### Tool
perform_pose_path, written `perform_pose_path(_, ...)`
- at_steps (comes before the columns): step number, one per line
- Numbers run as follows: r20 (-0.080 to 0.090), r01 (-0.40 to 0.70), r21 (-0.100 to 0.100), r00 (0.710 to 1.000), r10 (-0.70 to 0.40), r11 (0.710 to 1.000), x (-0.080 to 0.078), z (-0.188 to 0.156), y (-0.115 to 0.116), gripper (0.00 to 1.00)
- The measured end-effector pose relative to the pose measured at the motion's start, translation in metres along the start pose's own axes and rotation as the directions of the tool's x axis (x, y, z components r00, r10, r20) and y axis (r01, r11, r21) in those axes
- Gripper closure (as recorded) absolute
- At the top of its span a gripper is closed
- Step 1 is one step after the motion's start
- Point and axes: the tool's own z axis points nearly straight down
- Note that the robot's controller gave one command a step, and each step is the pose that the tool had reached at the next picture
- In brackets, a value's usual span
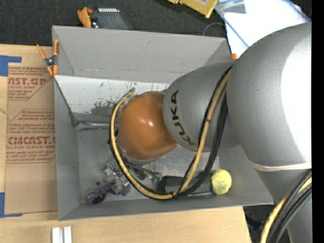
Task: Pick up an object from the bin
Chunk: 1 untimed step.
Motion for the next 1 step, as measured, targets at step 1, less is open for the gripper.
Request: perform_pose_path(1,-0.002,0.000,-0.001,1.000,0.000,1.000,0.0004,-0.0196,0.0006,1.00)
